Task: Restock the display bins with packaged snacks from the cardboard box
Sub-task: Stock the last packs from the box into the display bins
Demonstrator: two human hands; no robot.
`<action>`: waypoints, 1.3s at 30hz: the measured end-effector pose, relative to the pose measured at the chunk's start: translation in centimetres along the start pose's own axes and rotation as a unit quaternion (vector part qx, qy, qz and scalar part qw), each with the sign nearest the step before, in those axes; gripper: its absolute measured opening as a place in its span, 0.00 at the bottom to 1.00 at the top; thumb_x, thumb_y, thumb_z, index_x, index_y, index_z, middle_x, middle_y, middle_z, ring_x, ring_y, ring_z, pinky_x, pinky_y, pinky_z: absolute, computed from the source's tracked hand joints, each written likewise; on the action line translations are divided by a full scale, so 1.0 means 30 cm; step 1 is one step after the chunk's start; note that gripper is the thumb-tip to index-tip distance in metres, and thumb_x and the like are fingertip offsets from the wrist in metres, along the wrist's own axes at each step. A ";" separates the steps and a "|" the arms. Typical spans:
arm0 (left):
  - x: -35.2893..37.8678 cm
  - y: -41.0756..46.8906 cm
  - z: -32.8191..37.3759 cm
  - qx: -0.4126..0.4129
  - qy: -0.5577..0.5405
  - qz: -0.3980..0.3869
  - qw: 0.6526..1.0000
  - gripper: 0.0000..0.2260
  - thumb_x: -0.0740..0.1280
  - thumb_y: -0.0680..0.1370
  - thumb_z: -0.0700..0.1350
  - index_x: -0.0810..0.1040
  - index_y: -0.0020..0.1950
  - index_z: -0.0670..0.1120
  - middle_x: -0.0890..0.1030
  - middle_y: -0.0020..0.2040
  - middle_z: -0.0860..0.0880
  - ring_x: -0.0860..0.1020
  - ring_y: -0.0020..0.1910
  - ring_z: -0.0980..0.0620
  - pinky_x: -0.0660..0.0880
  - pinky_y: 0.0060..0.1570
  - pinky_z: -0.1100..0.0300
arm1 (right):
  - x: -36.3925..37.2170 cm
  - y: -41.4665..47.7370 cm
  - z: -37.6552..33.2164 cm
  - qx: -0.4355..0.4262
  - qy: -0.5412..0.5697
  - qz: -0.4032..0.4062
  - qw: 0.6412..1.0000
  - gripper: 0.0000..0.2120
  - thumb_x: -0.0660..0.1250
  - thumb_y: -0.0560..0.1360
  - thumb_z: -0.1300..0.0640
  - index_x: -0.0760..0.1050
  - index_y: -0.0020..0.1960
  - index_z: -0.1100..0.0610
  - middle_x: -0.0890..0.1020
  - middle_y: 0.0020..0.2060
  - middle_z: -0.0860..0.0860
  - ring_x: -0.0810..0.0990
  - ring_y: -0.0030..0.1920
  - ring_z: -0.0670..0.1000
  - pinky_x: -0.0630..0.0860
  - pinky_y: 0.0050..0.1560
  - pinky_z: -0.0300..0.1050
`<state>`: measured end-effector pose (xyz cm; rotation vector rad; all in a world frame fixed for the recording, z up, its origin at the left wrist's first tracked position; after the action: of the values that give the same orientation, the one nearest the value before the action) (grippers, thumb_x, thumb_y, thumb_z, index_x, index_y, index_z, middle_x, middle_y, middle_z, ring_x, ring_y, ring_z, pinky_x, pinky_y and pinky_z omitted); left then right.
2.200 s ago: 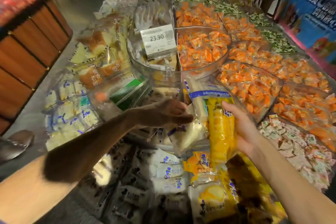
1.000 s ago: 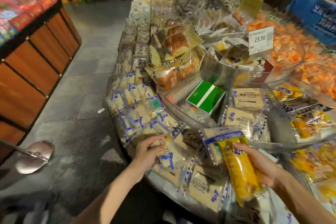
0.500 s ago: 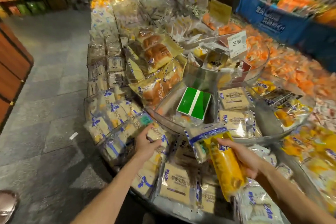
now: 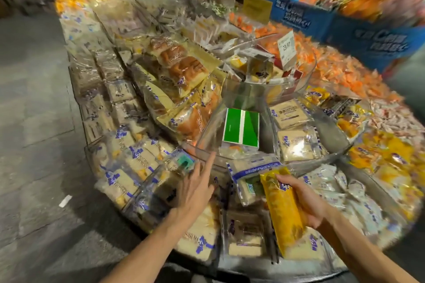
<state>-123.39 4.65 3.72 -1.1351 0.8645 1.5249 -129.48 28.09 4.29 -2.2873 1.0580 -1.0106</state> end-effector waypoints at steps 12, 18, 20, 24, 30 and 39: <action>-0.162 0.051 0.229 0.379 -0.182 0.093 0.902 0.19 0.68 0.73 0.31 0.82 0.61 0.45 0.84 0.56 0.49 0.81 0.55 0.54 0.77 0.59 0.55 | 0.017 -0.127 -0.039 -0.005 0.010 0.005 1.000 0.42 0.88 0.45 0.48 0.82 0.55 0.65 0.84 0.43 0.64 0.84 0.36 0.60 0.82 0.34 0.51; -0.129 0.203 0.299 0.056 -0.483 -0.054 0.872 0.05 0.72 0.77 0.48 0.80 0.51 0.52 0.85 0.46 0.57 0.83 0.49 0.54 0.78 0.53 0.54 | -0.151 -0.196 -0.089 -0.042 0.032 0.080 0.995 0.36 0.86 0.51 0.46 0.84 0.53 0.65 0.84 0.45 0.65 0.83 0.37 0.59 0.82 0.37 0.50; -0.094 0.244 0.352 0.010 -0.523 -0.072 0.849 0.05 0.72 0.77 0.43 0.80 0.51 0.51 0.86 0.49 0.52 0.84 0.49 0.53 0.80 0.52 0.55 | -0.212 -0.213 -0.121 -0.063 0.055 0.117 0.990 0.23 0.79 0.63 0.46 0.85 0.48 0.64 0.84 0.41 0.63 0.83 0.36 0.59 0.82 0.37 0.50; 0.005 0.325 0.450 -0.090 -0.548 -0.091 0.826 0.15 0.73 0.77 0.44 0.78 0.61 0.43 0.85 0.53 0.47 0.84 0.49 0.51 0.80 0.56 0.52 | -0.333 -0.233 -0.185 -0.072 0.066 0.179 0.979 0.18 0.69 0.70 0.45 0.85 0.40 0.61 0.83 0.37 0.60 0.82 0.33 0.57 0.80 0.39 0.49; 0.109 0.474 0.604 -0.142 -0.447 -0.065 0.881 0.34 0.74 0.73 0.59 0.70 0.74 0.46 0.75 0.70 0.49 0.75 0.66 0.47 0.70 0.68 0.52 | -0.484 -0.250 -0.275 -0.072 0.090 0.196 0.974 0.18 0.68 0.74 0.47 0.85 0.36 0.60 0.83 0.33 0.58 0.82 0.30 0.56 0.82 0.34 0.47; 0.180 0.463 0.719 -0.041 -0.062 0.091 0.993 0.36 0.73 0.74 0.57 0.61 0.77 0.51 0.66 0.67 0.43 0.71 0.62 0.42 0.70 0.57 0.50 | -0.622 -0.224 -0.300 -0.053 0.076 0.209 0.973 0.17 0.67 0.77 0.44 0.83 0.50 0.58 0.83 0.37 0.58 0.83 0.34 0.58 0.79 0.42 0.52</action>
<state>-142.21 22.88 4.81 -1.0286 0.8458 1.7766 -141.46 46.19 6.11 -1.9613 1.6085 -0.9790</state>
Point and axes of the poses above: each hand's wrist, its own y-axis towards the middle knuckle, its own x-axis out of the palm, z = x × y, the point moved 5 cm from there along y, towards the middle knuckle
